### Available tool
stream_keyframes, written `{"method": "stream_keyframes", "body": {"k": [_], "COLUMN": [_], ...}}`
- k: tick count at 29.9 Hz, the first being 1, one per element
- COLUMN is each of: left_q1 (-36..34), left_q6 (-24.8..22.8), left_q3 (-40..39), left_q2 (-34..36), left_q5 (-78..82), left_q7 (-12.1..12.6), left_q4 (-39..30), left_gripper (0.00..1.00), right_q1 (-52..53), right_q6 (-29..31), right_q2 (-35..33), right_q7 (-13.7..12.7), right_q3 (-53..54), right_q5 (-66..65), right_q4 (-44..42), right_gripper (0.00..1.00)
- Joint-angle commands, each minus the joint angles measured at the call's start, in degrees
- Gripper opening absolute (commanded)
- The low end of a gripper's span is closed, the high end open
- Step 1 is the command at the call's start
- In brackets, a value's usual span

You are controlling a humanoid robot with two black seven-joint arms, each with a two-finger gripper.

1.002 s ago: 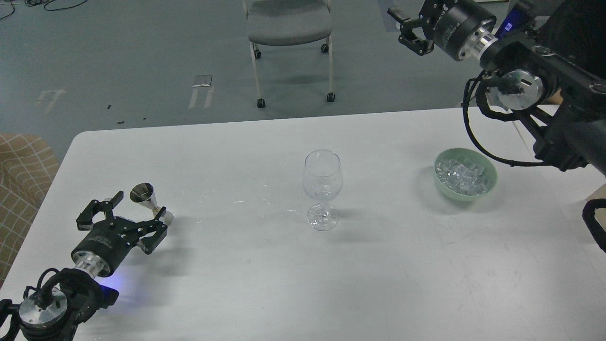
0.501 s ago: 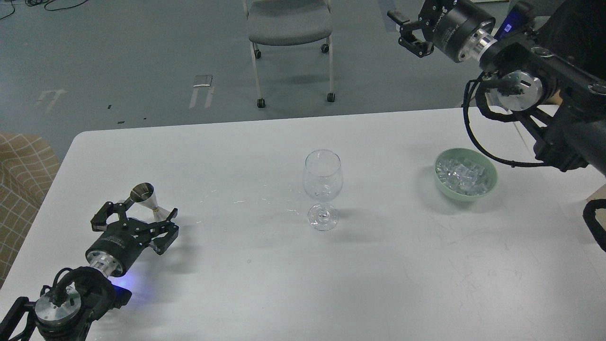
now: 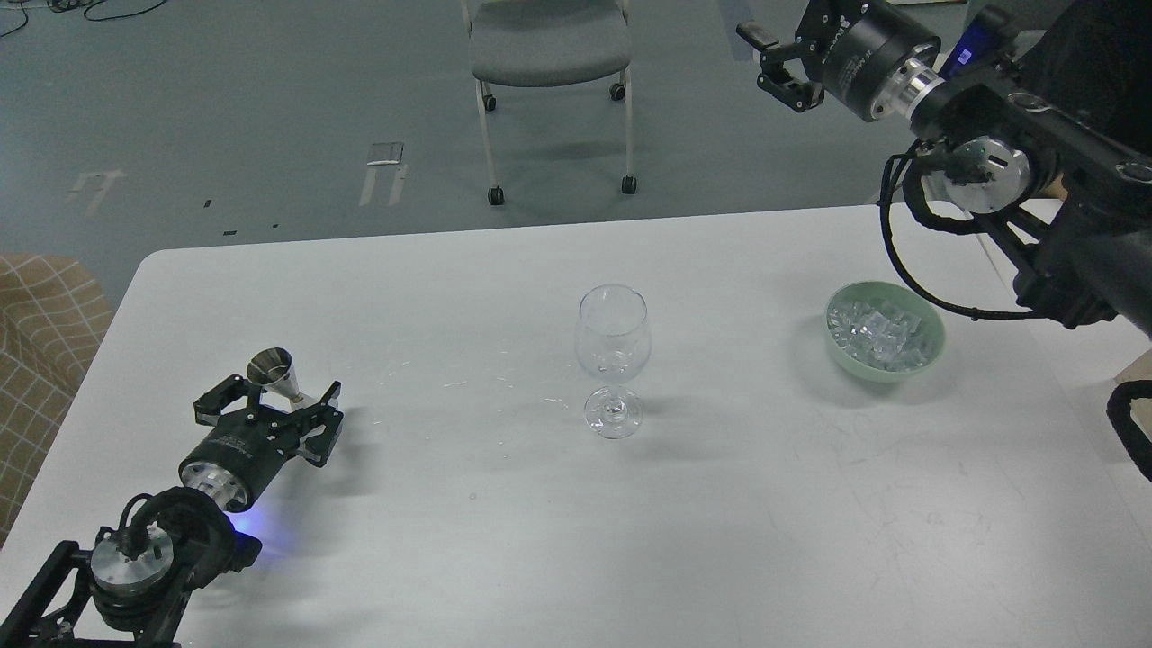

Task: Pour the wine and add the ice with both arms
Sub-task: 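Close the left gripper around the metal jigger, then lift the jigger with the left gripper and carry it toward the wine glass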

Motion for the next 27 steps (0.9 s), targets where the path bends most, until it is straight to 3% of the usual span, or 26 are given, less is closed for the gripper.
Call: {"method": "stream_keyframes", "body": {"k": [1, 7, 14, 16, 18, 27], "left_q1": [-0.3, -1.0, -1.0, -0.9, -1.0, -1.6], "left_q6": [-0.4, -0.5, -2.9, -4.1, -4.8, -5.1], "left_q3": [0.1, 0.1, 0.2, 0.2, 0.2, -0.2], "left_q2": [-0.1, -0.4, -0.5, -0.5, -0.8, -1.5], "left_q5": [1.0, 1.0, 1.1, 1.1, 1.1, 0.9], "left_q7": [-0.3, -1.3, -1.3, -1.2, -1.2, -0.7], "left_q4": [0.6, 0.8, 0.9, 1.1, 1.6, 2.1], "left_gripper": [0.54, 0.27, 0.18, 0.06, 0.00, 0.00], "right_q1": [0.0, -0.2, -0.2, -0.2, -0.2, -0.3], "right_q6": [-0.1, -0.1, -0.1, -0.1, -0.1, -0.1], "right_q2": [0.0, 0.0, 0.1, 0.1, 0.1, 0.1], "right_q7": [0.0, -0.1, -0.1, 0.0, 0.0, -0.1], "right_q3": [-0.1, -0.1, -0.1, -0.1, -0.1, -0.1], "right_q5": [0.0, -0.1, -0.1, -0.1, -0.1, 0.0], "right_q4": [0.0, 0.0, 0.0, 0.0, 0.1, 0.1], "right_gripper": [1.00, 1.00, 1.00, 1.00, 1.00, 1.00]}}
